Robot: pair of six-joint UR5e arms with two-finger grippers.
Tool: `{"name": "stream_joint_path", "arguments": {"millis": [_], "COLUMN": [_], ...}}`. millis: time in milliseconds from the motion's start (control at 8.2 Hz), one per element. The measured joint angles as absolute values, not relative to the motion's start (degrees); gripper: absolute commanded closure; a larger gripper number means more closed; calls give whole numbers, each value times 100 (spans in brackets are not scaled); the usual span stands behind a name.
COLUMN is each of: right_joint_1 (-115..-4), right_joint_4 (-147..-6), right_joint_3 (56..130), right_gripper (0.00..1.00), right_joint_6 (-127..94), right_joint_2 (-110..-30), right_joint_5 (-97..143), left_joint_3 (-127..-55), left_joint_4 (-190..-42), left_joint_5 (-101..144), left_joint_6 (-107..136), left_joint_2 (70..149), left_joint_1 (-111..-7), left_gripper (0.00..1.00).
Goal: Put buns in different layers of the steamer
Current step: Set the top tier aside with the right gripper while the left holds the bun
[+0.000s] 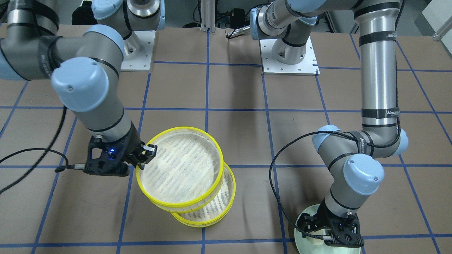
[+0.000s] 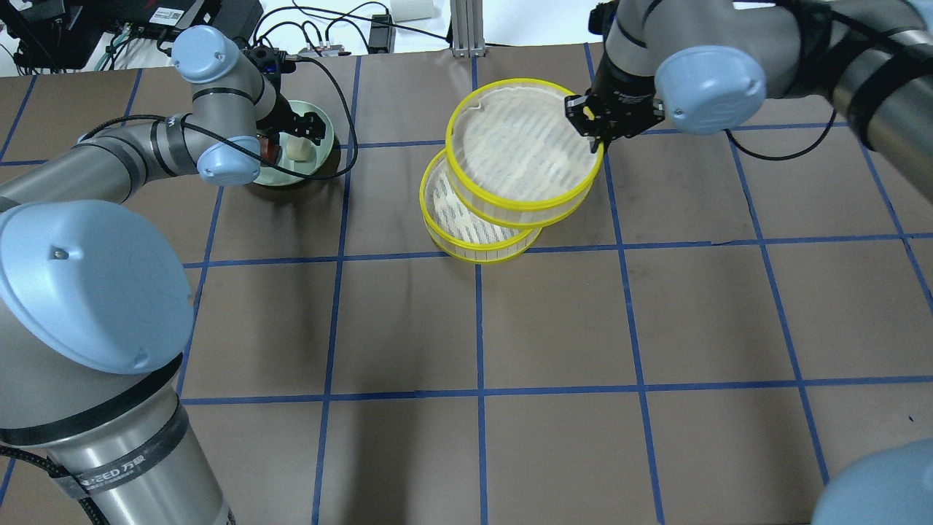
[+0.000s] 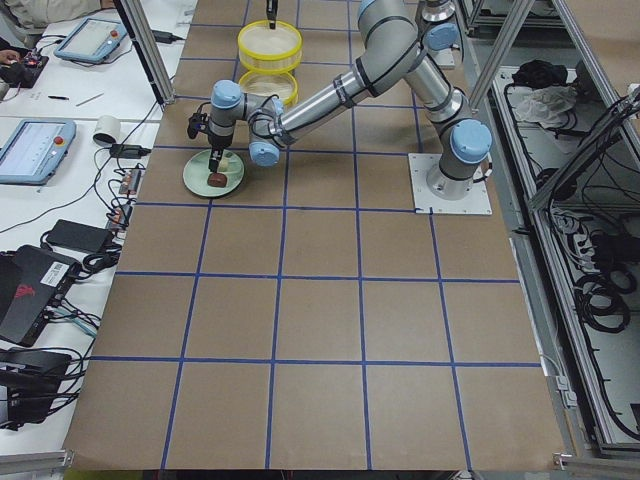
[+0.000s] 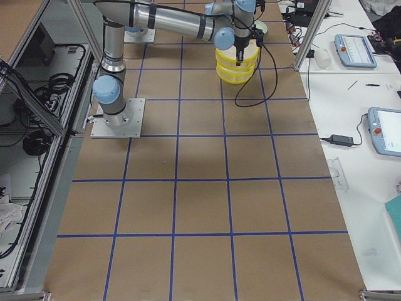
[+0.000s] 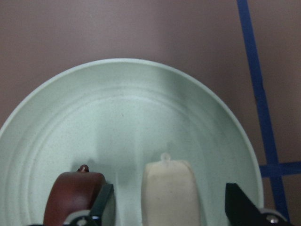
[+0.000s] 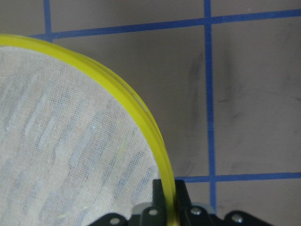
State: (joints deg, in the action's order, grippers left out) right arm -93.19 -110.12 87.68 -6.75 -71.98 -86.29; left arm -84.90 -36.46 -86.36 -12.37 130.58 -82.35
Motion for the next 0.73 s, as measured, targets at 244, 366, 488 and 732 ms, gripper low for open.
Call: {"name": "stream_joint_path", "arguments": {"millis": [244,366,488,732], "right_joint_1": [-8685,-8473,-8331,-8208], "right_joint_4": [-10462,-10296,-10210,-10140], "right_joint_3": [8767,8770,8776,8797], "right_gripper": [100,100,100,100], "right_joint_6": [40,328,578,769], "right_joint_2": [-7521,-7623,-7689,-7735], "right_joint_5": [-8802,-9066,-9251,-9347], "left_joint_3": [-8490,-8488,-8491,-8496], "left_joint_4": [-3648,-3651,-3658,-3795], "left_joint_5": [-8639,-8635,-8629,-8626], "left_joint_6": [-1237,-1224,-1207,-1258], "left_joint_2": [13056,13051,13058,13026], "left_joint_1": [-8235,-8235,-8235,-8235], "left_gripper": [39,80,100,100]}}
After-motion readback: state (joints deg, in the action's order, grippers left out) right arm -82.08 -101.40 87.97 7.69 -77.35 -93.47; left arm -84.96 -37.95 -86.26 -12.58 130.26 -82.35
